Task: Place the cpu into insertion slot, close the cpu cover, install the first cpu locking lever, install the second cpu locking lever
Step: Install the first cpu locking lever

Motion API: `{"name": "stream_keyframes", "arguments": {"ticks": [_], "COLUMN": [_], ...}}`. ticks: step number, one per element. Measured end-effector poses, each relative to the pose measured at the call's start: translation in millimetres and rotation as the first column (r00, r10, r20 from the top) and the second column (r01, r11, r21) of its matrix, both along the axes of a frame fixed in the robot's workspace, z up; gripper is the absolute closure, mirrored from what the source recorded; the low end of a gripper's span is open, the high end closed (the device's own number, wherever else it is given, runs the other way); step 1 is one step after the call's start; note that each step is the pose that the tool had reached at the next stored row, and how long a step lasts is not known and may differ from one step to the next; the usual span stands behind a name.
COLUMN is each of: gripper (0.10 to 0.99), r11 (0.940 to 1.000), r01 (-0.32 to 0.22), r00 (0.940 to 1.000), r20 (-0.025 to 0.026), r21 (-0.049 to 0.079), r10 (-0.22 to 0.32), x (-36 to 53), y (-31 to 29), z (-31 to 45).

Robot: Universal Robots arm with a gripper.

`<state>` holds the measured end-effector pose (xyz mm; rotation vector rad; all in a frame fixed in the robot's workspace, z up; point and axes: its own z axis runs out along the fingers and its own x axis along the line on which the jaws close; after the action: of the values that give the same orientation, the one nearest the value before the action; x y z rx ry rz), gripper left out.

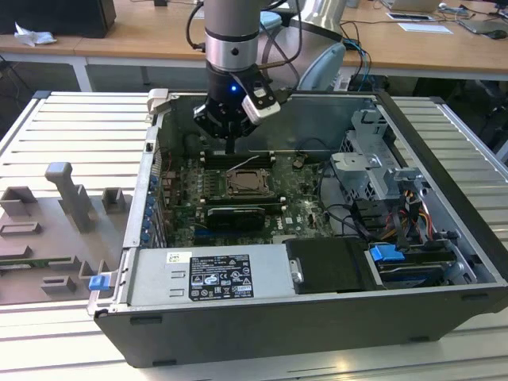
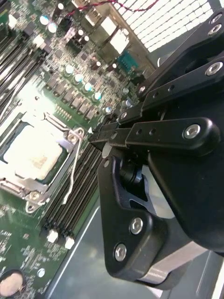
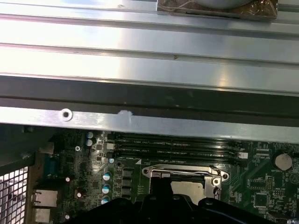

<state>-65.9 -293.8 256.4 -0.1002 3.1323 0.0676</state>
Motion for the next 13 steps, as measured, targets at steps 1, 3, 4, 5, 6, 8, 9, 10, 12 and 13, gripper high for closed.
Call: {"name": "stream_keyframes", "arguments": {"ticks": [1,3,4,5,6,8,9,10,12,13], "gripper": [0.98,0.98,0.98,0.98,0.98,0.98,0.98,0.98,0.98,0.98], "r11": [1.0,1.0,1.0,1.0,1.0,0.9987,0.9981,0.9978,0.9976,0.9975], "r01": [0.0,0.0,0.0,0.0,0.0,0.002,0.003,0.004,0.006,0.007], "r00": [1.0,1.0,1.0,1.0,1.0,1.0,1.0,1.0,1.0,1.0], "r20": [0.0,0.0,0.0,0.0001,0.0001,0.0,0.0,0.0001,-0.0001,0.0], "r21": [0.0,0.0,0.0,0.001,0.005,0.052,0.061,0.067,0.069,0.07], "r10": [0.0,0.0,0.0,0.0,0.0,-0.002,-0.003,-0.004,-0.006,-0.007], "x": [1.8,5.2,6.7,8.4,9.2,12.3,13.5,14.3,15.4,15.9], "y": [0.0,0.0,0.0,0.0,-0.1,-0.4,-0.5,-0.6,-0.7,-0.7], "z": [-0.1,-0.4,-0.5,-0.7,-0.8,-2.5,-3.8,-5.1,-9.2,-11.7]}}
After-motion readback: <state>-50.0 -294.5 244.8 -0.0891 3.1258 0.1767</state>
